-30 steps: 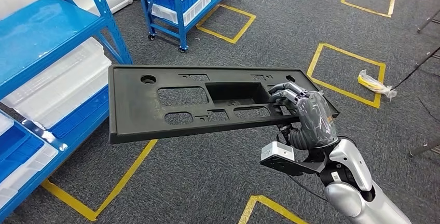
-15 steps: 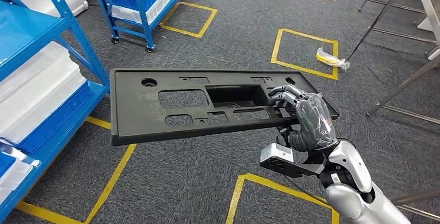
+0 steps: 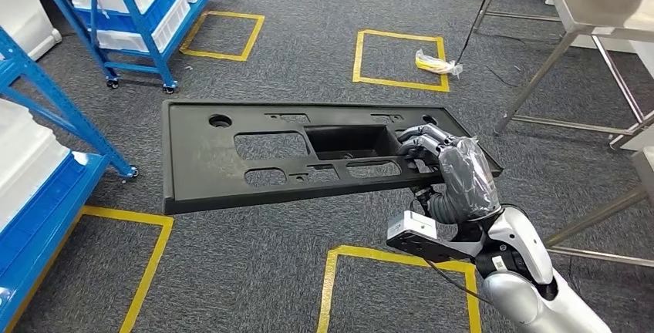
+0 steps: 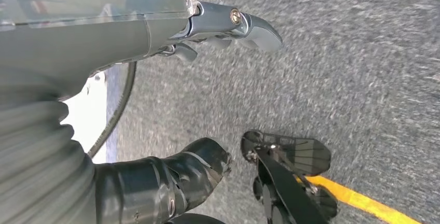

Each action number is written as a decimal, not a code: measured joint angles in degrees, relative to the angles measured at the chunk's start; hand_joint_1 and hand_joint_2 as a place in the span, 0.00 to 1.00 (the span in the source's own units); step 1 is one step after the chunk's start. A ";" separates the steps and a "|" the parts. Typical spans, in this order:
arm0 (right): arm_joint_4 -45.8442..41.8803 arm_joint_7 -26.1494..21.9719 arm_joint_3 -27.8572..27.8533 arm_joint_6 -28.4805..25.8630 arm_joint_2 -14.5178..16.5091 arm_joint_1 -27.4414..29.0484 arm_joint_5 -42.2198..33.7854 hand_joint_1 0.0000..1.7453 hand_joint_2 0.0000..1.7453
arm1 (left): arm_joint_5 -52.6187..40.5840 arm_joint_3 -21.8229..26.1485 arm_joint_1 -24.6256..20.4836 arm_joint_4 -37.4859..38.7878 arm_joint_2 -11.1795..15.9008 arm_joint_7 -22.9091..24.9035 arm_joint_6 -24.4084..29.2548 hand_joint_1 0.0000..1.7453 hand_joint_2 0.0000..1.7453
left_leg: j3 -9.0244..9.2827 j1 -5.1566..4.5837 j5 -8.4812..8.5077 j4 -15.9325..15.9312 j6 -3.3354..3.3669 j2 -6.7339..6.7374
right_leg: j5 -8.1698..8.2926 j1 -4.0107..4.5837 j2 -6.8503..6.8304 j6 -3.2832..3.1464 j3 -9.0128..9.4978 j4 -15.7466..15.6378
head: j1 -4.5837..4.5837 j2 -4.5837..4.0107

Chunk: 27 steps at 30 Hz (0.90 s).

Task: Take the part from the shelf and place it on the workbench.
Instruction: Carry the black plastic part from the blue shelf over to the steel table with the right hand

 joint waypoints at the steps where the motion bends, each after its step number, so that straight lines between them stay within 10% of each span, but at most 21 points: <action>1: 0.00 0.00 0.00 0.00 0.00 0.01 -0.02 1.00 1.00 | -0.01 0.01 0.00 0.00 0.09 0.01 0.04 0.00 1.00 | 2.08 0.07 1.29 -3.72 0.12 -1.03 | -0.13 -0.11 0.74 0.20 -0.42 0.56 | 0.01 0.00; 4: 0.00 0.02 0.00 0.07 0.01 -0.01 -0.09 1.00 1.00 | -0.03 -0.01 -0.05 0.00 0.23 0.17 0.11 0.00 1.00 | 4.98 0.18 2.17 -9.20 0.63 -3.65 | -0.29 -0.39 2.67 1.12 -1.89 2.13 | 0.02 0.00; 6: 0.00 0.04 0.00 0.14 -0.02 0.10 -0.13 1.00 1.00 | -0.04 -0.01 -0.16 0.00 0.19 0.34 0.15 0.00 1.00 | 4.92 0.14 2.36 -9.69 1.16 -2.67 | -0.08 -0.50 3.51 1.80 -2.42 2.44 | 0.02 0.00; 12: 0.06 0.07 -0.01 0.44 -0.22 0.06 -0.29 1.00 1.00 | -0.15 0.04 -0.03 0.00 0.25 1.14 0.17 0.00 1.00 | 4.98 0.18 2.99 -10.77 2.42 1.49 | -6.74 -1.43 -2.10 3.78 -9.41 16.27 | 0.09 0.00; 15: 0.15 0.09 -0.02 0.67 -0.22 0.13 -0.31 1.00 1.00 | -0.34 0.05 -0.02 0.00 0.31 1.29 0.16 0.00 1.00 | 5.09 0.16 2.83 -10.77 2.18 3.55 | -3.68 -2.13 -2.95 4.20 -7.63 13.10 | 0.09 0.00; 19: 0.13 0.10 -0.02 0.78 -0.22 -0.09 -0.32 1.00 1.00 | -0.61 0.05 -0.14 0.00 0.31 1.33 -0.03 0.00 1.00 | 5.76 0.10 2.50 -11.10 1.06 5.68 | -0.27 -1.26 -6.84 3.51 -1.64 1.50 | 0.07 0.00; 21: 0.11 0.10 -0.02 0.81 -0.24 -0.17 -0.32 1.00 1.00 | -0.62 0.05 -0.20 0.00 0.22 1.36 -0.16 0.00 1.00 | 6.14 0.33 2.37 -11.39 0.23 6.68 | -0.06 -0.76 -5.74 2.82 -1.67 1.19 | 0.06 0.00; 24: 0.04 0.11 -0.02 0.82 -0.26 -0.34 -0.31 1.00 1.00 | -0.63 0.05 -0.29 0.00 0.09 1.38 -0.33 0.00 1.00 | 5.03 0.71 -0.12 -8.02 -0.37 3.93 | 0.47 -0.89 -3.84 1.47 -0.98 0.10 | 0.06 0.00; 27: 0.05 0.11 -0.01 0.87 -0.14 -0.46 -0.31 1.00 1.00 | -0.73 0.05 -0.14 0.00 0.05 1.38 -0.56 0.00 1.00 | -0.71 0.64 -5.04 3.03 -0.12 0.68 | 0.47 -0.72 -1.90 0.68 -0.85 0.02 | 0.06 0.00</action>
